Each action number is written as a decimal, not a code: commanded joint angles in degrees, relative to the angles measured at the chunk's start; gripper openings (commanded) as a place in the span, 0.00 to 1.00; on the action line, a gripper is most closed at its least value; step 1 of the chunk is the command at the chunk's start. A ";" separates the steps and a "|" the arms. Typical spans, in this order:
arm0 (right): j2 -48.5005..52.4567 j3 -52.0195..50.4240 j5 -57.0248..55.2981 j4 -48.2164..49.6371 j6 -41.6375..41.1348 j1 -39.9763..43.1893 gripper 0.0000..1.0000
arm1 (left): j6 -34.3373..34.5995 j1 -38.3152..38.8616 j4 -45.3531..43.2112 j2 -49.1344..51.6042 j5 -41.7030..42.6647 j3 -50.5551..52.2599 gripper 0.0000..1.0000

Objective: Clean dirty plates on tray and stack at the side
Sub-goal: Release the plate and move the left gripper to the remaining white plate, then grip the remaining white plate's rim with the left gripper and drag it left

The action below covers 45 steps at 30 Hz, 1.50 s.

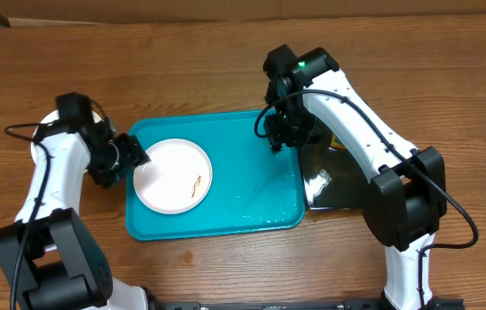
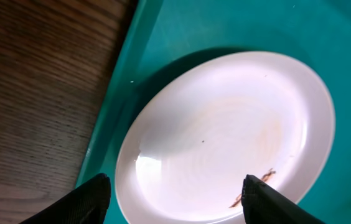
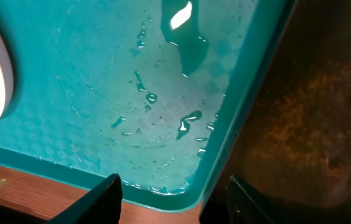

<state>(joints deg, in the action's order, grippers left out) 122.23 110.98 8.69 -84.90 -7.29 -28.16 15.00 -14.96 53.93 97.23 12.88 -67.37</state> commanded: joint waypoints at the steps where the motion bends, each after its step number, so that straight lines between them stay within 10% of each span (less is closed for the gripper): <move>1: -1.38 -0.17 -0.31 -0.52 -0.44 1.03 0.56 | -0.83 2.60 0.24 -1.44 -7.61 1.05 0.69; 17: -1.38 -0.17 -0.39 -1.11 -0.42 1.64 0.56 | -2.54 3.61 -6.51 -1.33 -7.39 9.62 0.56; 26: -1.36 -0.17 -3.41 -1.84 -2.80 3.10 0.56 | -2.16 4.22 -8.13 -1.33 6.93 10.67 0.43; 45: -1.38 -0.17 -3.74 -2.86 -3.19 13.20 0.56 | 1.95 17.09 -15.47 -1.33 12.22 10.62 0.46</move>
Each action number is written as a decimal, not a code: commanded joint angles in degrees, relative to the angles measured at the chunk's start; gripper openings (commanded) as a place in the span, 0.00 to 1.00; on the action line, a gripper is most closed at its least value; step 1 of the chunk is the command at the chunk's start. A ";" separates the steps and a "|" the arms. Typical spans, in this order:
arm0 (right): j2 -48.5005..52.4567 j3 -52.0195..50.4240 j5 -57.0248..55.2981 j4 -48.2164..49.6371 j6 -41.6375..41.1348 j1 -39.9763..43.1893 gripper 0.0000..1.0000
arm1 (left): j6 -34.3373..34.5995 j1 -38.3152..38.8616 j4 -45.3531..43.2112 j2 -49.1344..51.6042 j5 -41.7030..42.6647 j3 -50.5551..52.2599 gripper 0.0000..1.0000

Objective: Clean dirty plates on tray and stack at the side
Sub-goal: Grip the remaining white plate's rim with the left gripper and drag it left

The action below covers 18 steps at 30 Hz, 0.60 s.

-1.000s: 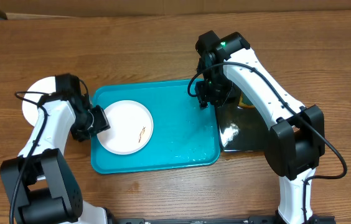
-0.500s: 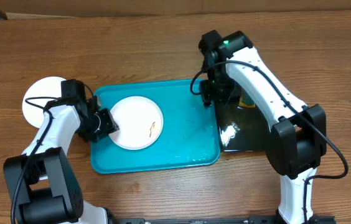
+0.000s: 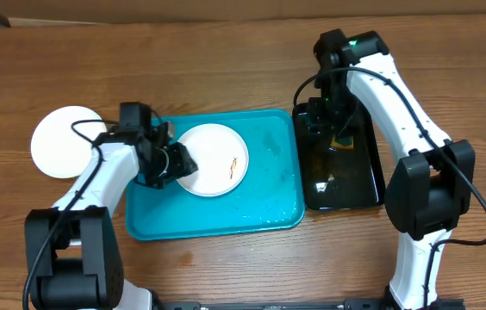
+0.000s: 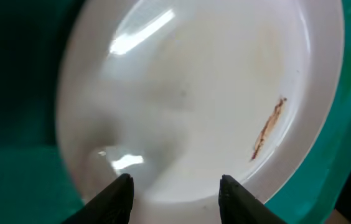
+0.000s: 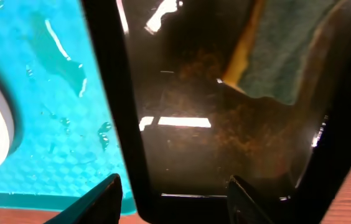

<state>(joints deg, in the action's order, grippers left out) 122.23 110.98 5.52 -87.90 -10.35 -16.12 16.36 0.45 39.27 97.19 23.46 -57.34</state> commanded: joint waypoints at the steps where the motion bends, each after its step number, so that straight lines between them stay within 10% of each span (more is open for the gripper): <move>1: -1.36 -0.17 -0.57 0.13 -0.13 1.46 0.56 | 0.61 2.16 -1.22 -1.31 1.64 0.48 0.45; 18: -1.36 -0.26 -0.33 2.23 0.24 2.47 0.57 | -0.11 2.29 4.44 -1.81 -27.17 -8.13 0.47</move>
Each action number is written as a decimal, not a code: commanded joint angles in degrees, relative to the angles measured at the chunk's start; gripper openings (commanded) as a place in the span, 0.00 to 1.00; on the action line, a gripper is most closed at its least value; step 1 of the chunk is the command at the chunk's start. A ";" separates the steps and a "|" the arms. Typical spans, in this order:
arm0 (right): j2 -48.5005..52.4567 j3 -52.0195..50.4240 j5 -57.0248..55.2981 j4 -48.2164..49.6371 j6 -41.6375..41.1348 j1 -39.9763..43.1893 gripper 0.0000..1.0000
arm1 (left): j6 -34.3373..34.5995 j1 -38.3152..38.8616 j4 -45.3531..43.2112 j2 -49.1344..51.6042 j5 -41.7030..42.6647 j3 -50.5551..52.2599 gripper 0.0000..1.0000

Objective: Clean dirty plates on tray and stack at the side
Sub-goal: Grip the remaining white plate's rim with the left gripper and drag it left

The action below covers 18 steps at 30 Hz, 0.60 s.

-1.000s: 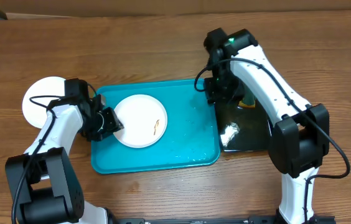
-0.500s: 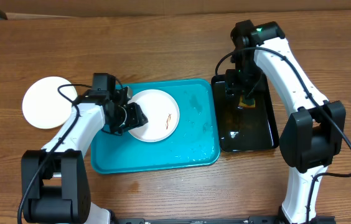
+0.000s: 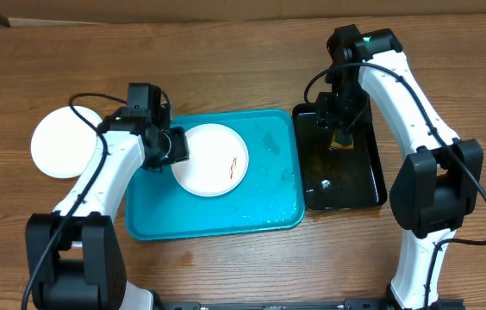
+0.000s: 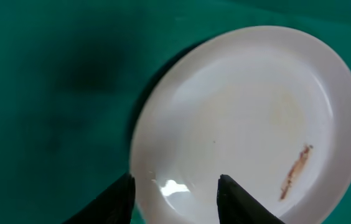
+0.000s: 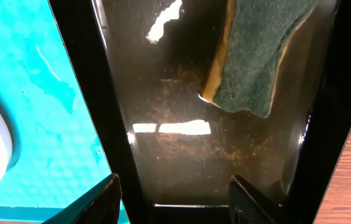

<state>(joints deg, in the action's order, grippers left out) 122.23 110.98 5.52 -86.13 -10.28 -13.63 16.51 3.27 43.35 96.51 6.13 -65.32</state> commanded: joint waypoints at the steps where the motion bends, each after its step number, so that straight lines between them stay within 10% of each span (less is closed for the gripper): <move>1: -1.36 -0.35 -0.33 0.61 0.11 -0.02 0.57 | -0.26 -0.68 0.28 -1.14 -9.70 0.24 0.47; 18: -1.36 -0.85 -0.37 5.53 -0.04 0.00 0.57 | 0.70 -0.55 -5.64 5.25 -1.88 5.18 0.40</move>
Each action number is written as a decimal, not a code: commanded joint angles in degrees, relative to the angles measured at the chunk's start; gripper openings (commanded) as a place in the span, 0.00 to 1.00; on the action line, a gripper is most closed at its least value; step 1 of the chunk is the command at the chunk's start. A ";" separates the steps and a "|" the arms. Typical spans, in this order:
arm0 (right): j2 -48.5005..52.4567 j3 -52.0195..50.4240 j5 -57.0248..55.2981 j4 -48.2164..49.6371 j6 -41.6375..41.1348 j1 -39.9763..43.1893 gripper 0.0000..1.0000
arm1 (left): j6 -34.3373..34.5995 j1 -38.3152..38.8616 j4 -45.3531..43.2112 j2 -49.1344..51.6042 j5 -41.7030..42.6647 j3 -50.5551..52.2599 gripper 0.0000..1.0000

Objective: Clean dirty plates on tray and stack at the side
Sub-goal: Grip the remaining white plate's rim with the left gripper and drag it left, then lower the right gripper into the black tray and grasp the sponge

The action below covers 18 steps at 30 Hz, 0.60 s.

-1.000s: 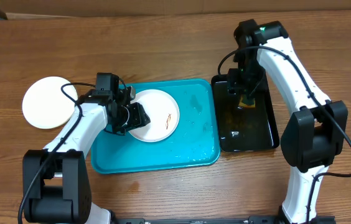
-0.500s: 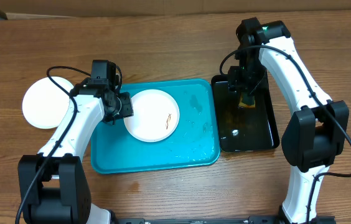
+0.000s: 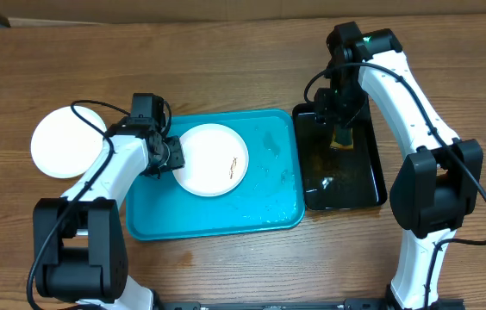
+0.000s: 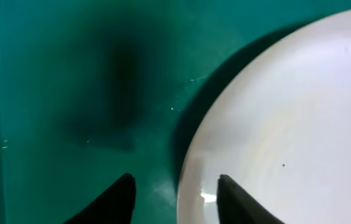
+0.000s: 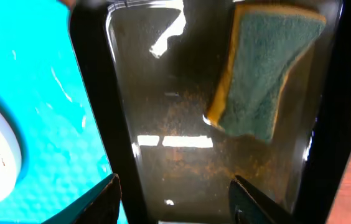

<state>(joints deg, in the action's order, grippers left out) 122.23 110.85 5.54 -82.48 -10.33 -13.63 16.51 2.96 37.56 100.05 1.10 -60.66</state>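
Observation:
A white plate (image 3: 214, 159) with a brown streak lies in the teal tray (image 3: 183, 220). My left gripper (image 3: 172, 156) stands open at the plate's left rim; in the left wrist view the left gripper (image 4: 174, 200) straddles the plate's edge (image 4: 191, 168), one finger over the tray, the other over the plate. A second white plate (image 3: 60, 141) sits on the table left of the tray. My right gripper (image 3: 339, 112) hangs open over the black basin (image 3: 359, 185). A green and yellow sponge (image 5: 259, 68) lies in the basin's brown water, ahead of the right gripper (image 5: 174, 200).
The teal tray floor (image 3: 264, 185) is wet, with drops right of the plate. The black basin stands right against the tray's right side. Bare wooden table (image 3: 226, 60) lies behind and in front of both.
My left gripper has come lower and closer to the plate's left rim, now straddling it. The right gripper shifted slightly over the basin, with the sponge more squarely ahead.
First the plate lay at the tray's left with my left gripper beside it and the right gripper over the tray's right end. Then the plate sat mid-tray with the left gripper at it, and the right gripper was over the basin. Both now hover open.

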 commanded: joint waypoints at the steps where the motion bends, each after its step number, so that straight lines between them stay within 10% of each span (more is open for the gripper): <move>1: -1.36 -0.87 -0.39 2.49 0.00 0.00 0.57 | 1.05 -0.24 0.17 2.19 3.91 0.52 0.38; 9: -1.36 -6.69 -2.86 6.10 -1.09 0.00 0.57 | 2.38 -0.26 1.73 5.35 10.08 0.52 0.21; 18: -1.36 -13.51 -13.53 13.03 -6.99 0.00 0.57 | 2.34 -0.26 6.67 5.38 15.26 0.50 0.27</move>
<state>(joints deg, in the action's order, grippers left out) 122.23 98.94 -2.07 -70.85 -13.61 -13.63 18.13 2.96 43.22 103.74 13.02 -60.66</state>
